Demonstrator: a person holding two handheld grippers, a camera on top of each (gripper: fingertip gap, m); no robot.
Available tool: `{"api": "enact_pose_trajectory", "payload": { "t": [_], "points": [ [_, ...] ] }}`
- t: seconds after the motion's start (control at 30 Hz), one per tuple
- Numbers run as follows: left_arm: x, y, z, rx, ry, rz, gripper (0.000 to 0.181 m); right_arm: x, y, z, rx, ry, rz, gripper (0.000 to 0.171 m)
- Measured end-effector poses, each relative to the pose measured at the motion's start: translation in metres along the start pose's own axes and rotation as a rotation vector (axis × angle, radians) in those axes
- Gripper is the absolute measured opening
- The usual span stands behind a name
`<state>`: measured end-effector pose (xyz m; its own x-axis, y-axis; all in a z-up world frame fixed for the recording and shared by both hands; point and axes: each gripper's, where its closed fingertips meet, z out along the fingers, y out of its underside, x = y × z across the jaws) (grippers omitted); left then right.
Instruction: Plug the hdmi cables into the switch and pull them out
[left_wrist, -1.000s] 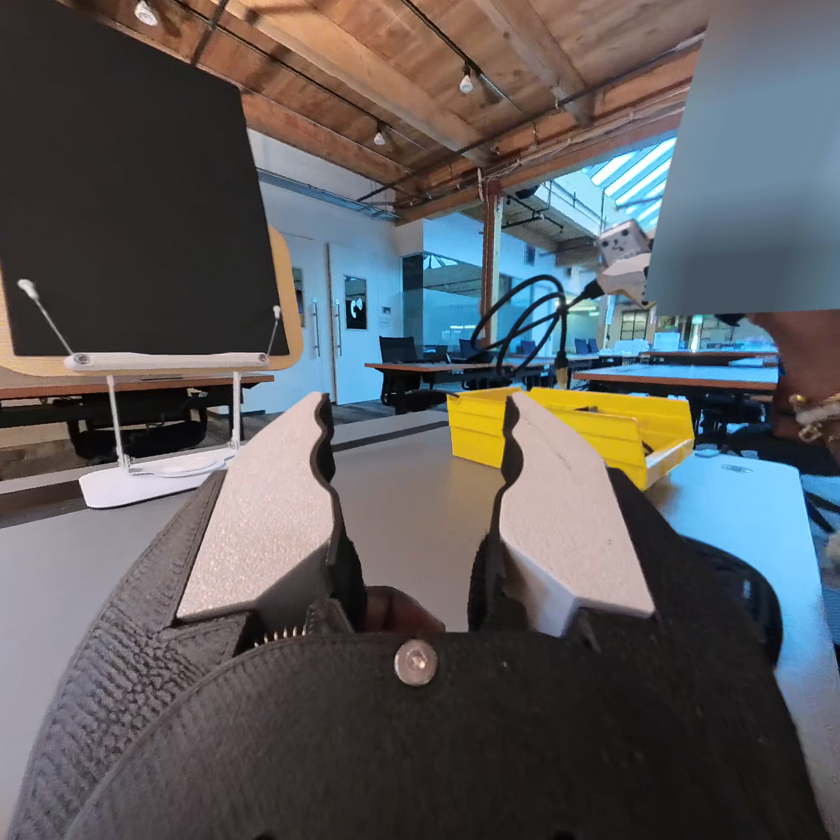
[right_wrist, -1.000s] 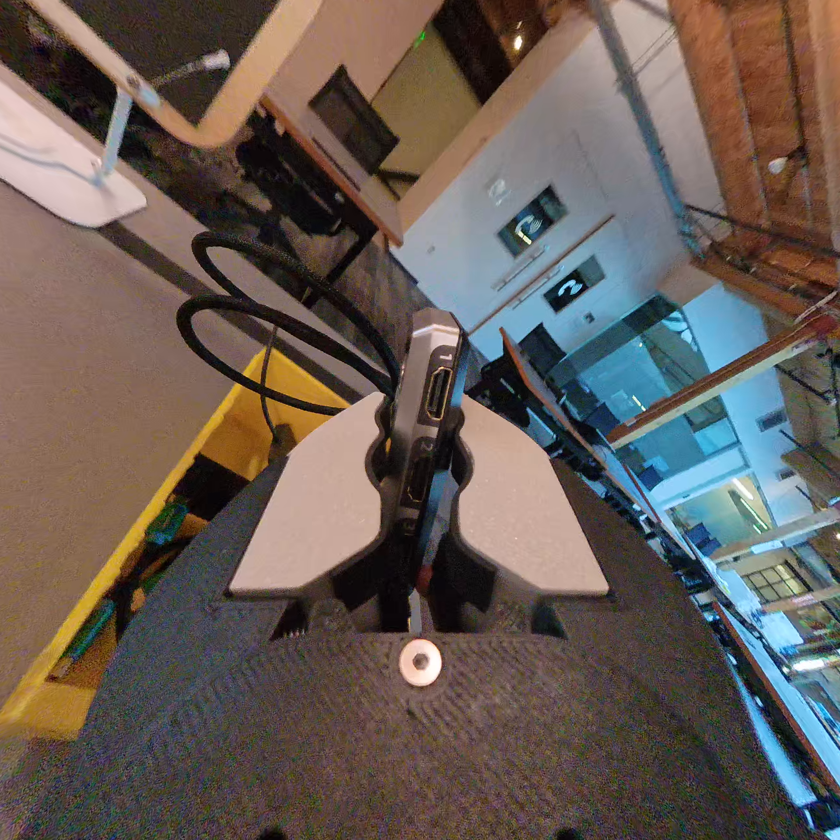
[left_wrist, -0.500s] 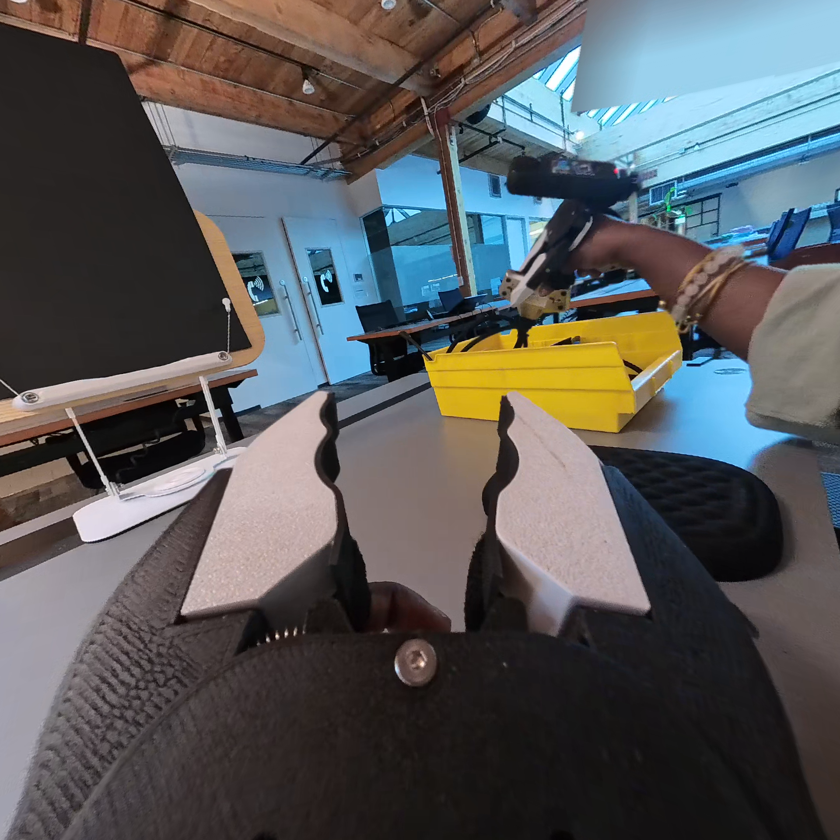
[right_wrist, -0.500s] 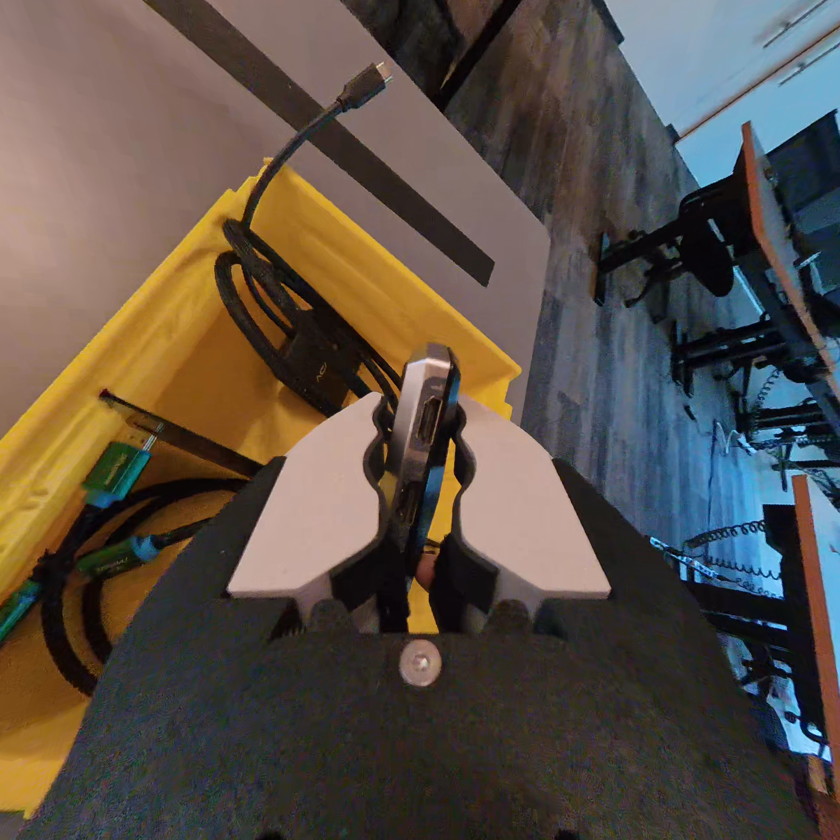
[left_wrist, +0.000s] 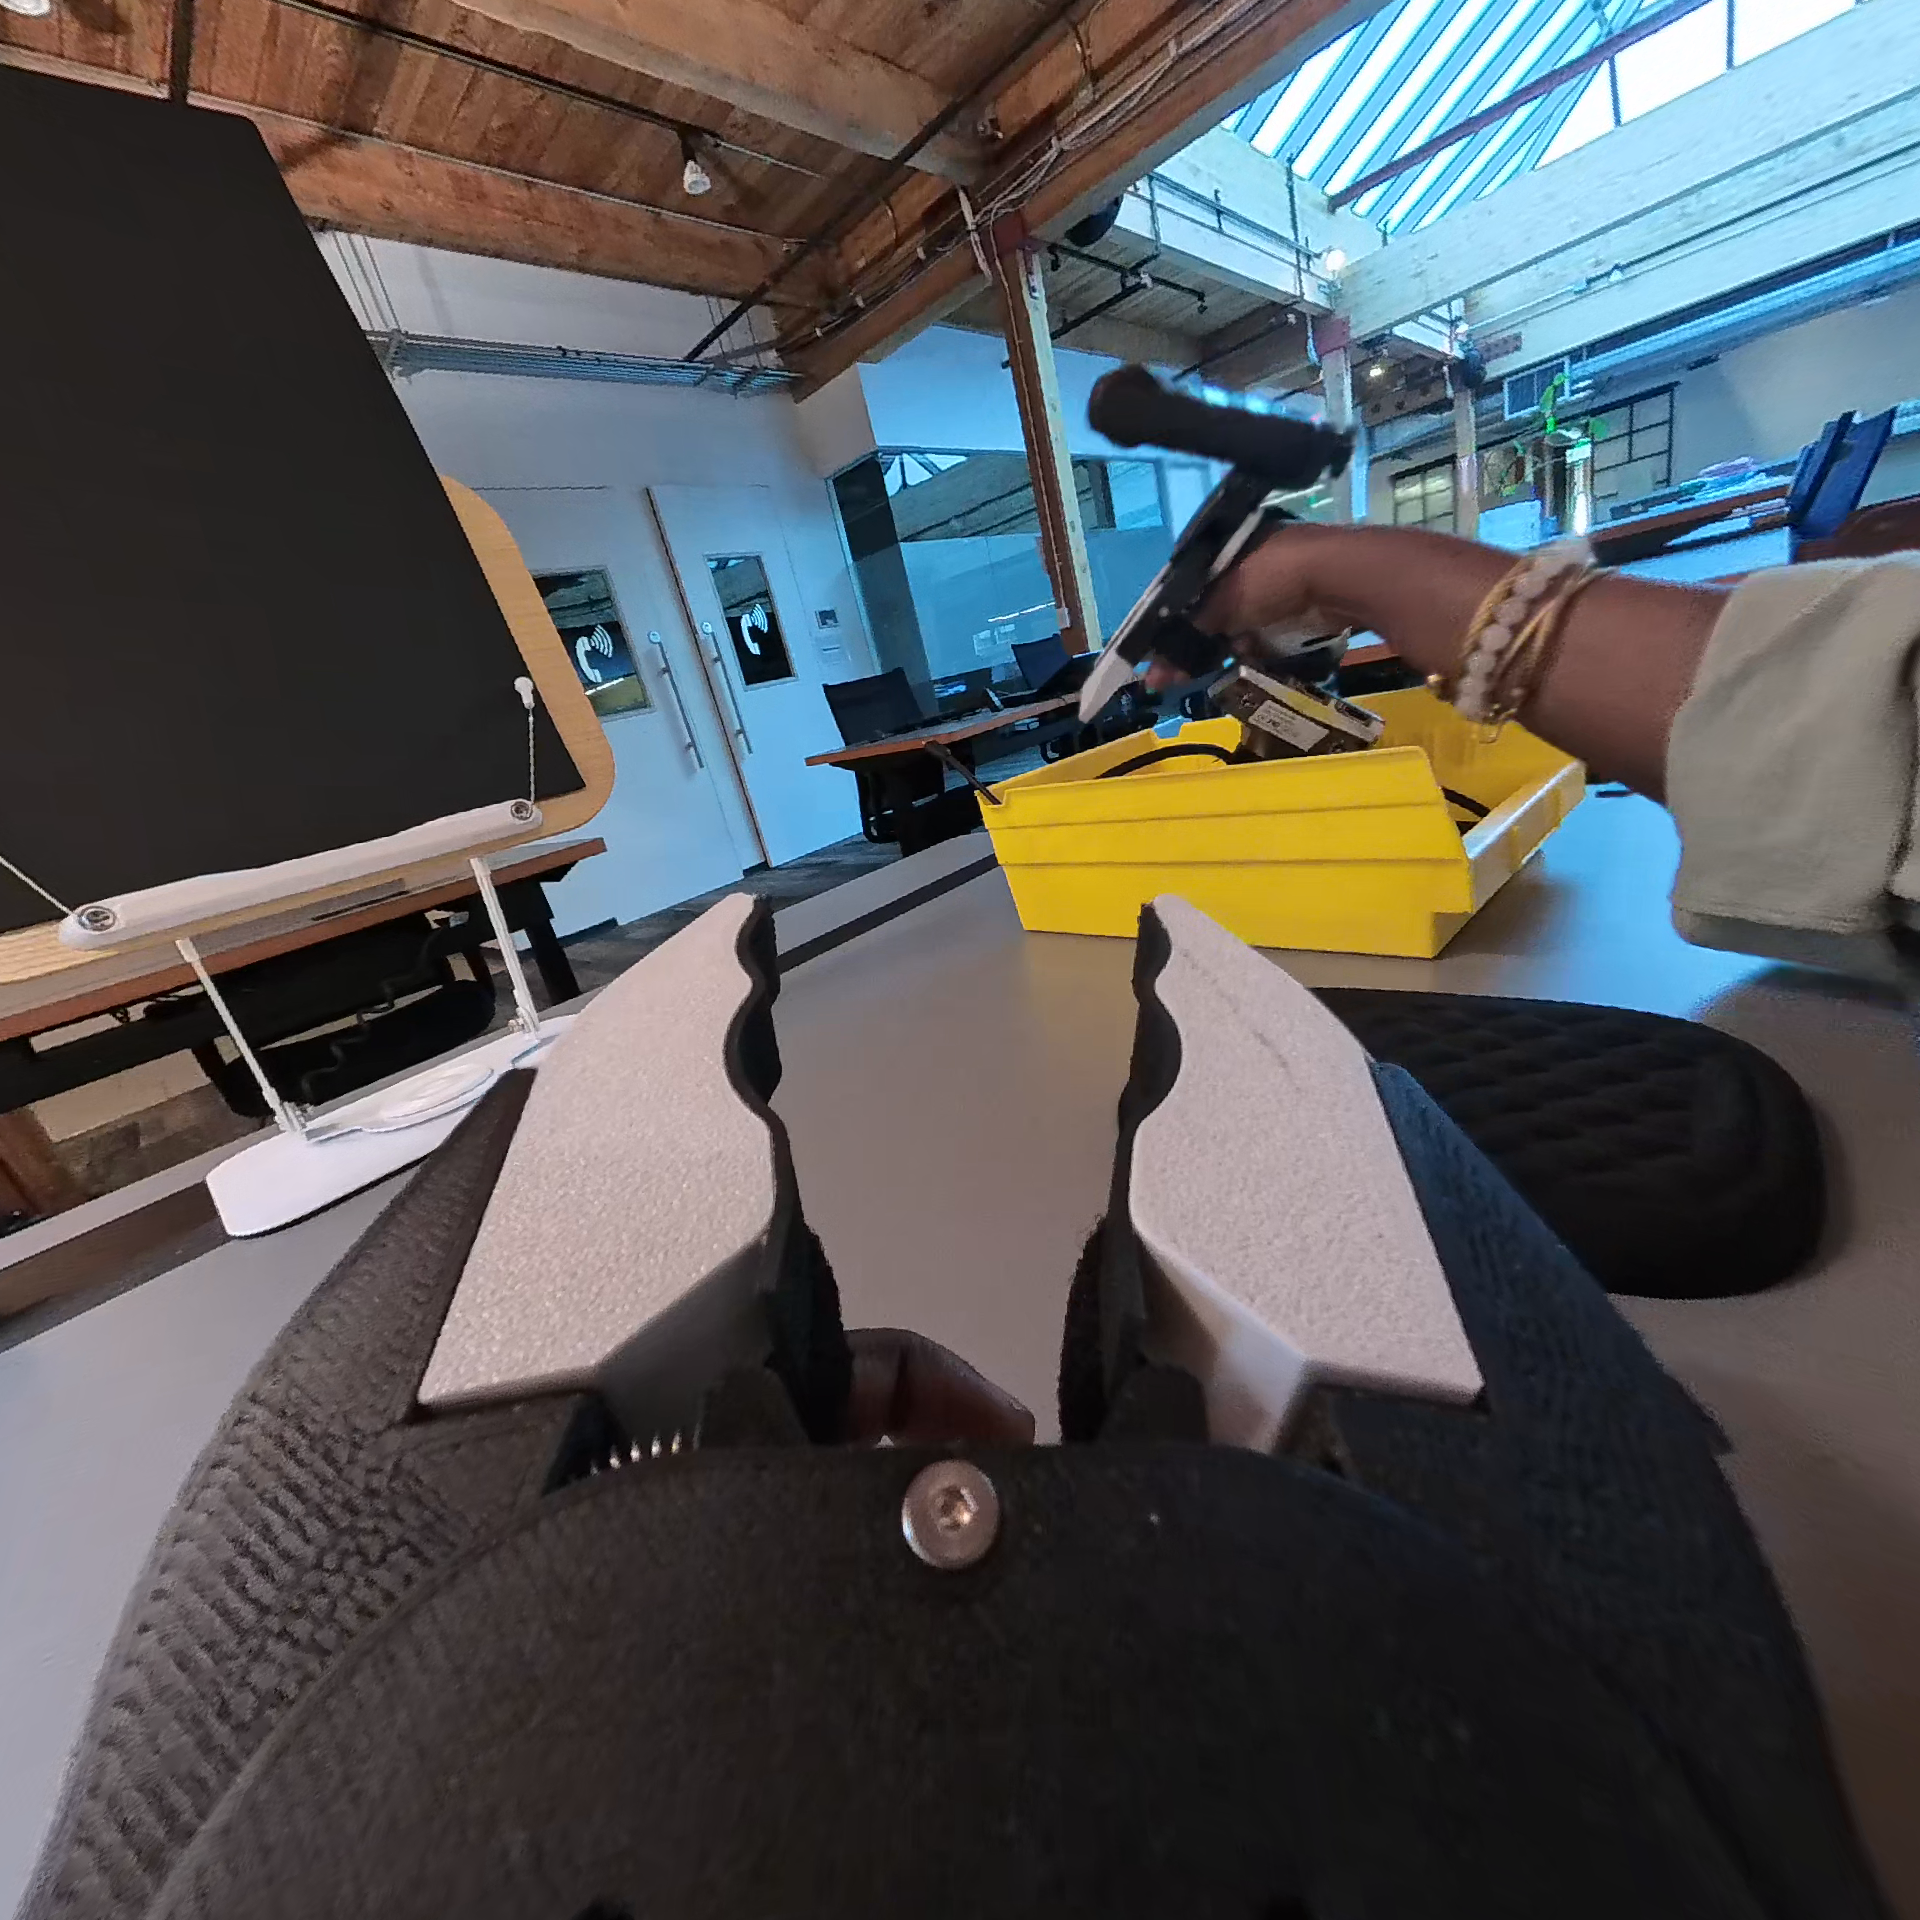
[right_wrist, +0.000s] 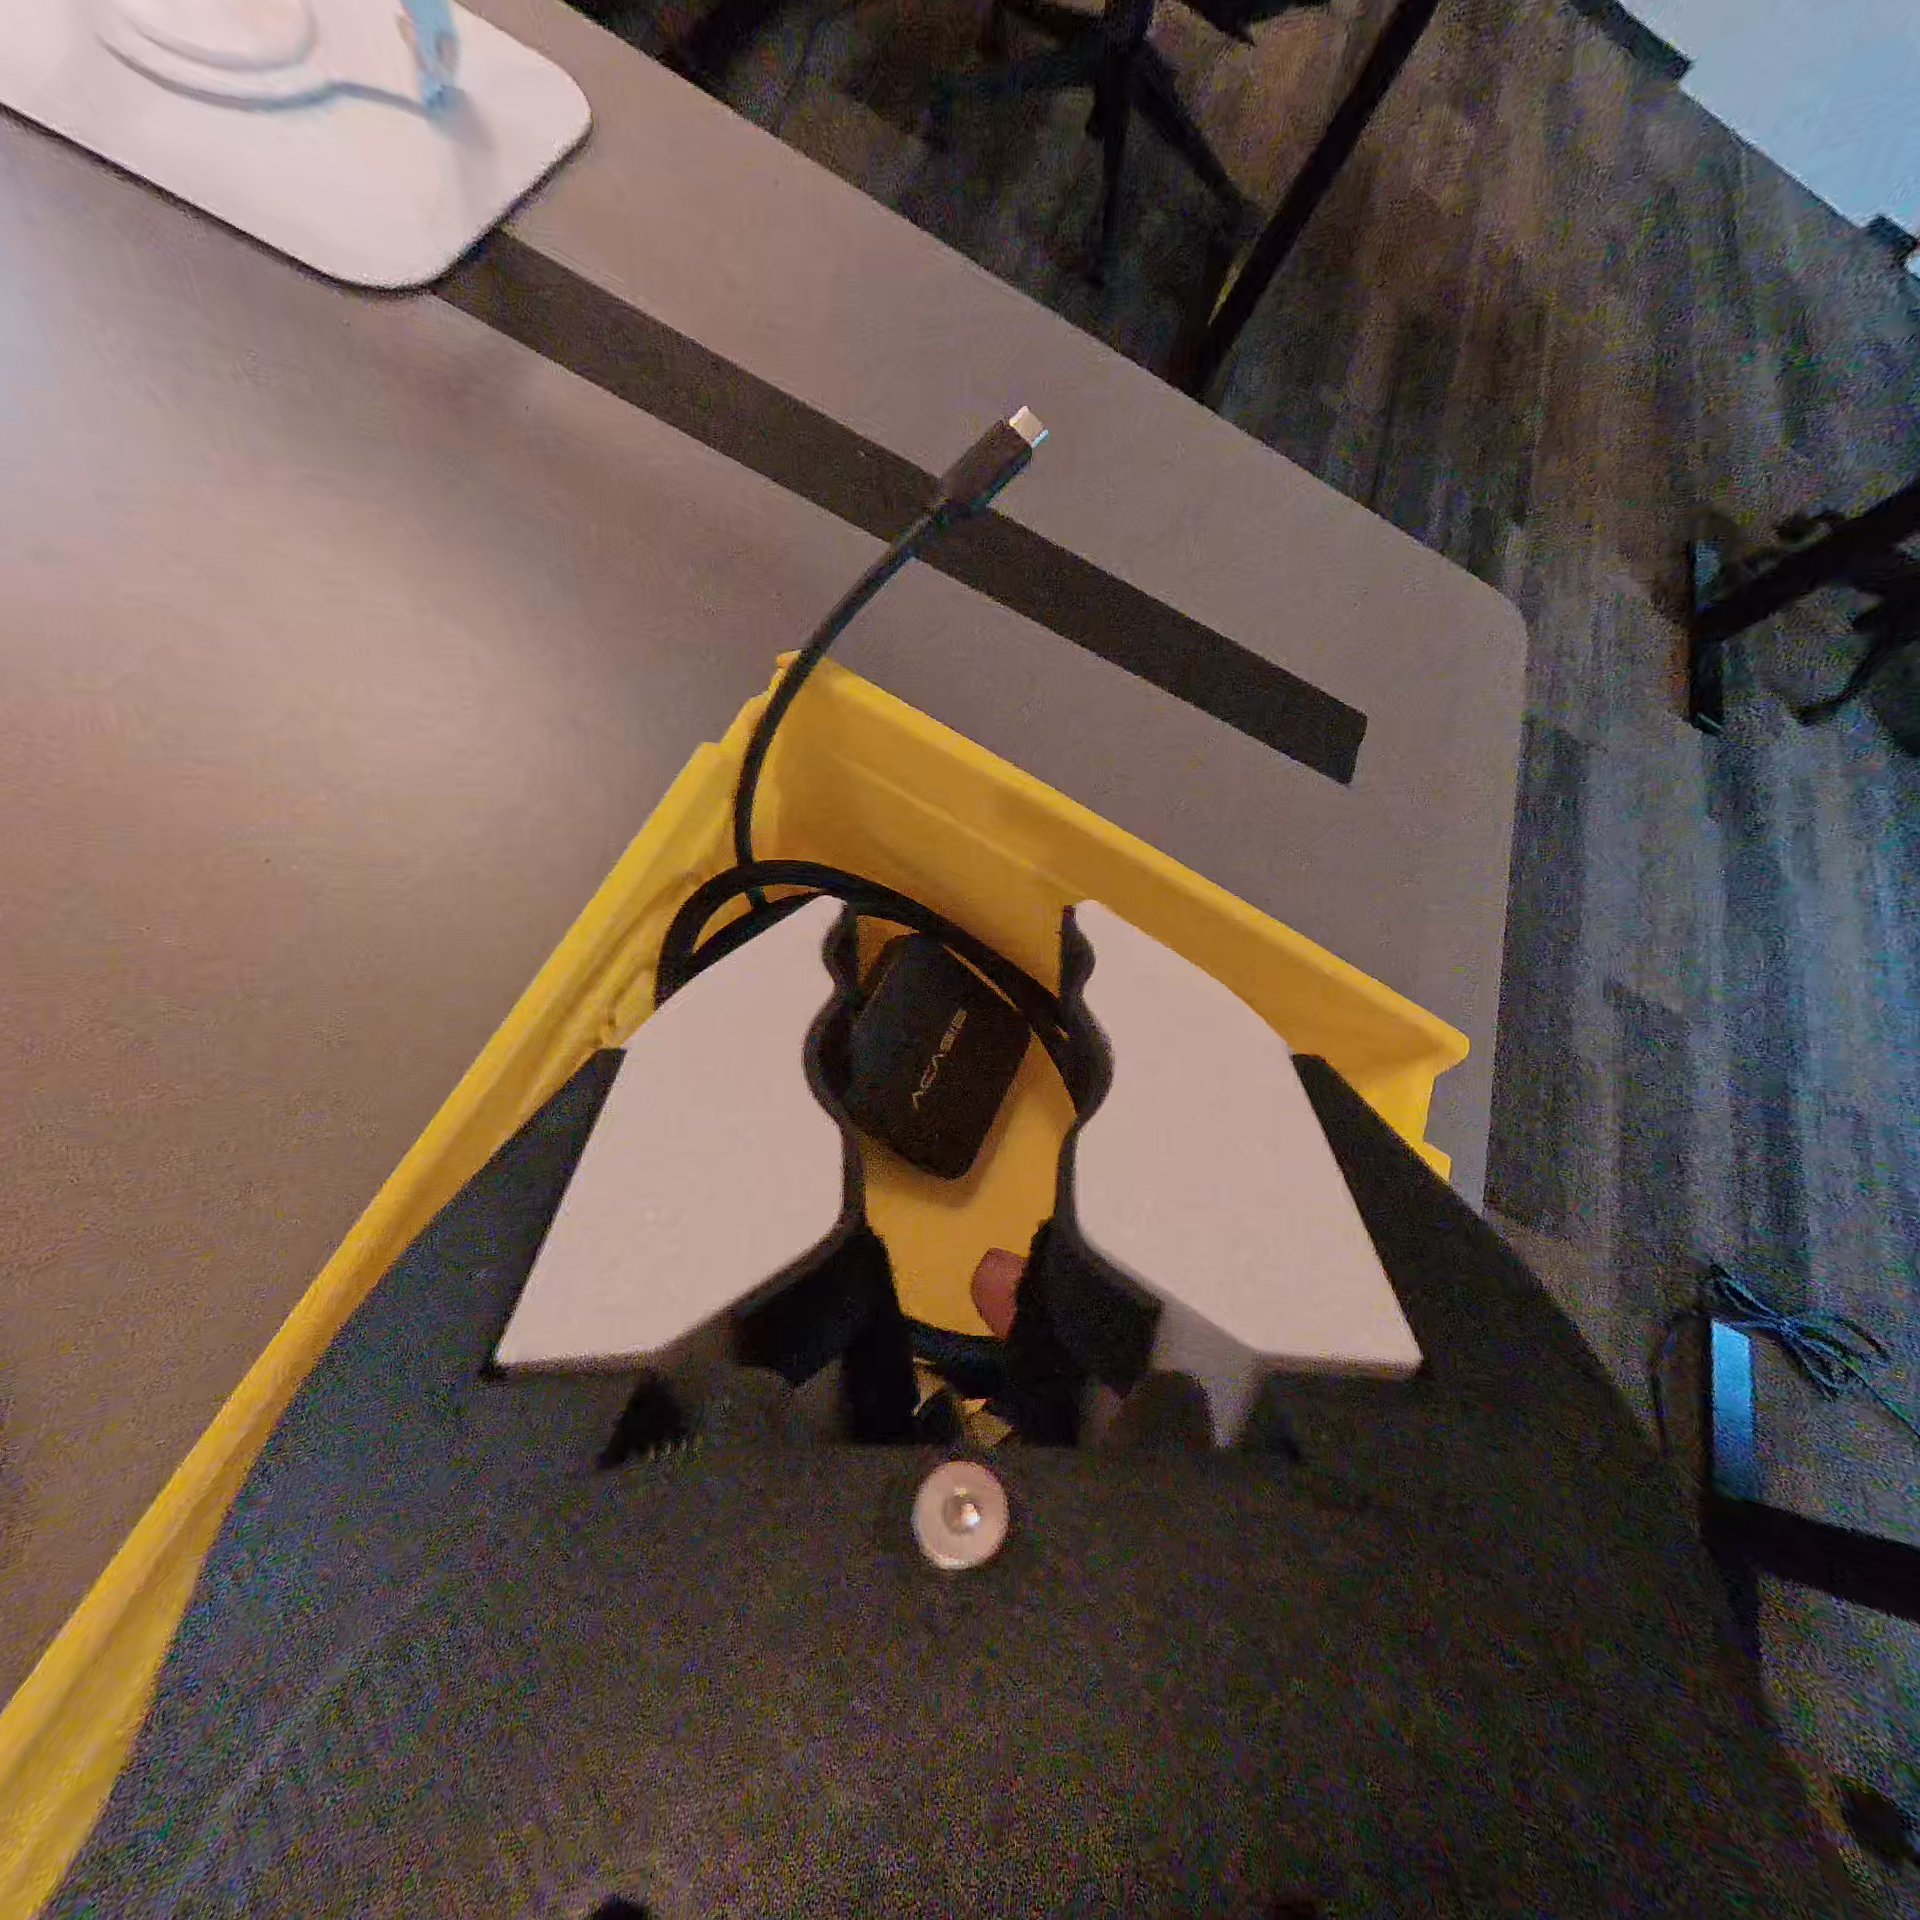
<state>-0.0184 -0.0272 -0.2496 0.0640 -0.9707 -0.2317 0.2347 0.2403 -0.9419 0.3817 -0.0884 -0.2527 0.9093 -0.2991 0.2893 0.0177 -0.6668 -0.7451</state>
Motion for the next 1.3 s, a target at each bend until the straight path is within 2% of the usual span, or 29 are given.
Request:
{"api": "enact_pose_trajectory", "payload": {
  "t": [0.13, 0.23, 0.3, 0.4, 0.47, 0.53, 0.6, 0.7, 0.77, 0.83, 0.97, 1.1, 1.2, 1.3],
  "points": [
    [0.002, 0.001, 0.0, -0.006, 0.003, 0.01, 0.065, -0.005, -0.016, -0.057, 0.236, -0.001, 0.01, 0.073],
    [0.005, 0.002, 0.001, -0.015, 0.012, 0.028, 0.065, -0.018, 0.001, -0.102, 0.349, -0.043, -0.037, 0.078],
    [0.008, 0.003, 0.002, -0.018, 0.02, 0.035, 0.065, -0.022, 0.049, -0.108, 0.213, -0.036, -0.081, 0.077],
    [0.012, 0.004, 0.003, -0.023, 0.032, 0.043, 0.065, -0.011, 0.127, -0.092, -0.042, 0.045, -0.127, 0.076],
    [0.013, 0.005, 0.005, -0.03, 0.04, 0.048, 0.065, -0.013, 0.142, -0.079, -0.051, 0.035, -0.171, 0.058],
    [0.014, 0.006, 0.006, -0.036, 0.044, 0.053, 0.065, -0.01, 0.136, -0.074, -0.02, 0.076, -0.22, 0.034],
    [0.014, 0.006, 0.006, -0.039, 0.043, 0.059, 0.065, -0.003, 0.122, -0.075, -0.005, 0.122, -0.275, 0.023],
    [0.013, 0.007, 0.006, -0.04, 0.04, 0.057, 0.065, 0.013, 0.087, -0.093, 0.043, 0.198, -0.327, 0.019],
    [0.012, 0.006, 0.005, -0.038, 0.039, 0.052, 0.065, 0.016, 0.054, -0.102, 0.137, 0.18, -0.332, 0.019],
    [0.012, 0.006, 0.005, -0.035, 0.038, 0.053, 0.065, 0.016, 0.031, -0.099, 0.143, 0.117, -0.368, 0.019],
    [0.012, 0.005, 0.005, -0.03, 0.036, 0.052, 0.065, 0.024, 0.007, -0.062, 0.011, 0.012, -0.43, 0.019],
    [0.01, 0.006, 0.005, -0.035, 0.031, 0.052, 0.064, 0.011, -0.013, -0.027, -0.093, -0.127, -0.495, 0.019],
    [0.009, 0.007, 0.004, -0.04, 0.03, 0.051, 0.064, -0.014, 0.0, -0.007, -0.27, -0.295, -0.547, 0.021],
    [0.008, 0.006, 0.003, -0.038, 0.025, 0.052, 0.064, -0.03, 0.015, 0.007, -0.408, -0.361, -0.595, 0.023]
  ]
}}
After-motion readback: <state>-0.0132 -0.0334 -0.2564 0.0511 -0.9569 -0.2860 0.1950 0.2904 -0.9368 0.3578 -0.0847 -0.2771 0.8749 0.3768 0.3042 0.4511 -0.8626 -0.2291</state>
